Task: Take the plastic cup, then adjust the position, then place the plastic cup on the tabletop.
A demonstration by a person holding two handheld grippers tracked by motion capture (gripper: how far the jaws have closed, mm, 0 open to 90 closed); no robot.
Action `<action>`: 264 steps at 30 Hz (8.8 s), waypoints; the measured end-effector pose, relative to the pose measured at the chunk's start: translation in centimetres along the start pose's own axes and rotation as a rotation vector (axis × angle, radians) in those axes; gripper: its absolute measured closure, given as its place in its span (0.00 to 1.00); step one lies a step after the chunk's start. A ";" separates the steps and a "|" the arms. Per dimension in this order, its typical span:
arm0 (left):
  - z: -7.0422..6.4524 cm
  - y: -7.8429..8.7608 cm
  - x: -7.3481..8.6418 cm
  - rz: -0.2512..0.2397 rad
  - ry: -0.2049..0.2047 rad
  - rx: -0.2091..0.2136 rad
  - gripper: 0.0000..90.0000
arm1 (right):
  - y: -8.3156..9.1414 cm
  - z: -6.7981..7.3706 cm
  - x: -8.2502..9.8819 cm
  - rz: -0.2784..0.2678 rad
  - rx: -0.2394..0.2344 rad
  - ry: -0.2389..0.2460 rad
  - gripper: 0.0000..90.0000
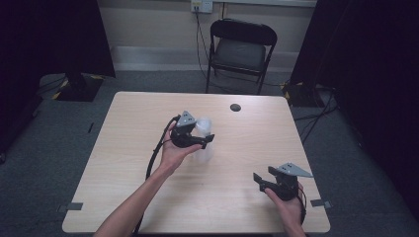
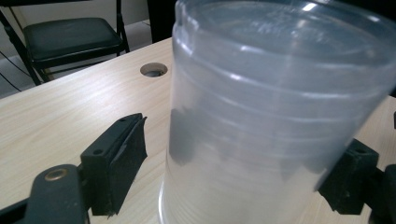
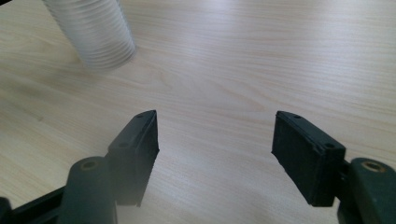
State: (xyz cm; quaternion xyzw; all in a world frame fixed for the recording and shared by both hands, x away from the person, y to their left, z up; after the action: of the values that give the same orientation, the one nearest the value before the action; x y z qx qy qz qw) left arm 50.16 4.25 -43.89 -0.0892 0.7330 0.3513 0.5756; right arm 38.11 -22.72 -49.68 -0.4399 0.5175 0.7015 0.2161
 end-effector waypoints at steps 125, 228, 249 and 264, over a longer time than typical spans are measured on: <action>-4.2 11.9 -3.5 -0.226 0.143 0.051 0.40 | 0.3 2.5 -1.1 -0.028 -0.051 0.053 0.35; -9.2 9.3 2.1 -0.092 0.655 0.462 0.46 | -0.4 16.6 -6.7 -0.508 -0.288 0.366 0.78; -9.3 8.9 2.2 -0.105 0.611 0.476 0.27 | 0.3 15.8 -7.1 -0.546 -0.274 0.340 0.97; -9.7 9.1 1.9 -0.107 0.555 0.470 0.20 | 0.6 14.2 -7.4 -0.538 -0.207 0.285 0.99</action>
State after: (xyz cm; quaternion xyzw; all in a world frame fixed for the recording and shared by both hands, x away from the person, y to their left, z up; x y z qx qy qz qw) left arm 37.12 5.45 -41.00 -0.0848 0.9163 0.1050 0.3771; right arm 35.94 -8.81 -42.03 -0.6743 0.3335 0.5995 0.2733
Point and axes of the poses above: each handheld gripper's, and its own axes: y roughly backward along the jaws, x roughly out of its underside, z roughly to its left, the point moved 6 cm from there along -y, roughly forward along the jaws, and after that the axes turned 3 degrees about x, right-handed, at the moved point
